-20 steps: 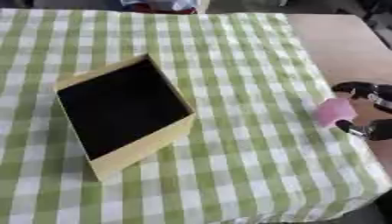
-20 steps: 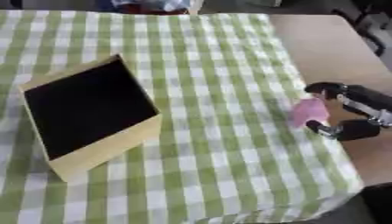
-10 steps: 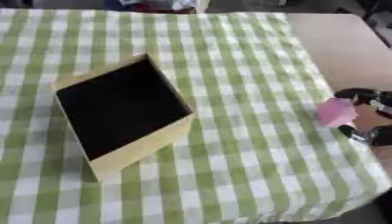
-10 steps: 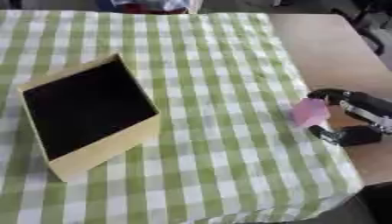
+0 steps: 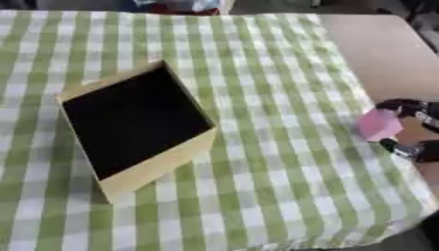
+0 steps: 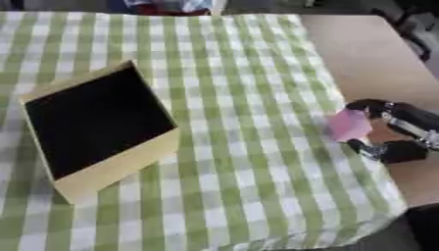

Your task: Pick up objects on the table and place them in the box.

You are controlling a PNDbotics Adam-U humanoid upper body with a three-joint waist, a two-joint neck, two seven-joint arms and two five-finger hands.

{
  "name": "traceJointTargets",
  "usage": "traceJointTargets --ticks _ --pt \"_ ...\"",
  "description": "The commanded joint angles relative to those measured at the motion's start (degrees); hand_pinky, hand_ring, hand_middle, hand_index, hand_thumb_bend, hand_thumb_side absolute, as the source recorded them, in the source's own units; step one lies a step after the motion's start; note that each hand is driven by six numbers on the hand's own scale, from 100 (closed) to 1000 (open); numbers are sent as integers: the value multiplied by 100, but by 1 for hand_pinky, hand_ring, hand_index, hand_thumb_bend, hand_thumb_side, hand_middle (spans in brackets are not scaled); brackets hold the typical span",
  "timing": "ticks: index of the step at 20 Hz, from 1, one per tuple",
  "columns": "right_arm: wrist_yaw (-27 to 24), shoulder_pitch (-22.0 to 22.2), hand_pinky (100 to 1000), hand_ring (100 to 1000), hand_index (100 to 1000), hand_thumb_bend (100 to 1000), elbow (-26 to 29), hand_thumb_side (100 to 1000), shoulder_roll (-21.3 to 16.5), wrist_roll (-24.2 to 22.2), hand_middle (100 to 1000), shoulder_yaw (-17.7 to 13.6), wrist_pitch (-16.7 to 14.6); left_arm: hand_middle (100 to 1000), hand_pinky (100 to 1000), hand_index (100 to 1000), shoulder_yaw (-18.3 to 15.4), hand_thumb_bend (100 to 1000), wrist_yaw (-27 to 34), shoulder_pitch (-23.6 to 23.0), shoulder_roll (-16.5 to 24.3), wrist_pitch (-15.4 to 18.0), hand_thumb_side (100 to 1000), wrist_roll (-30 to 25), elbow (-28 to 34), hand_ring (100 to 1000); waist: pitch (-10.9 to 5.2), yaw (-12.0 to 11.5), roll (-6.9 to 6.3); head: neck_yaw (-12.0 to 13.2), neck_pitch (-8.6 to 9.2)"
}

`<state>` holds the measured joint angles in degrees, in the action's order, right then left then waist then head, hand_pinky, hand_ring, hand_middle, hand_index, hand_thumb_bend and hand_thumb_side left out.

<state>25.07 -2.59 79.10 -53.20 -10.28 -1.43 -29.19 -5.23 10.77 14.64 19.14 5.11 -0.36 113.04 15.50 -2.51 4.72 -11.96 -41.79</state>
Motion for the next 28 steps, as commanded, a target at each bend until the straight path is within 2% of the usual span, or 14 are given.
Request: traceJointTargets --ticks 1,15,28 --pt "31 -55 793 924 1000 247 0 708 -164 45 925 -115 -9 828 941 797 -34 226 -15 45 116 11 959 -3 60 755 -78 4 -10 -21 -14" --pt "28 -78 793 925 1000 259 87 685 -194 157 929 -184 -36 828 941 798 -33 228 -16 50 117 7 959 -7 58 754 -85 19 13 -18 0" --pt "66 -249 792 922 1000 253 -150 694 -177 91 926 -93 -78 828 941 798 -22 228 -18 66 105 2 960 -22 58 754 -69 -24 23 -28 -3"
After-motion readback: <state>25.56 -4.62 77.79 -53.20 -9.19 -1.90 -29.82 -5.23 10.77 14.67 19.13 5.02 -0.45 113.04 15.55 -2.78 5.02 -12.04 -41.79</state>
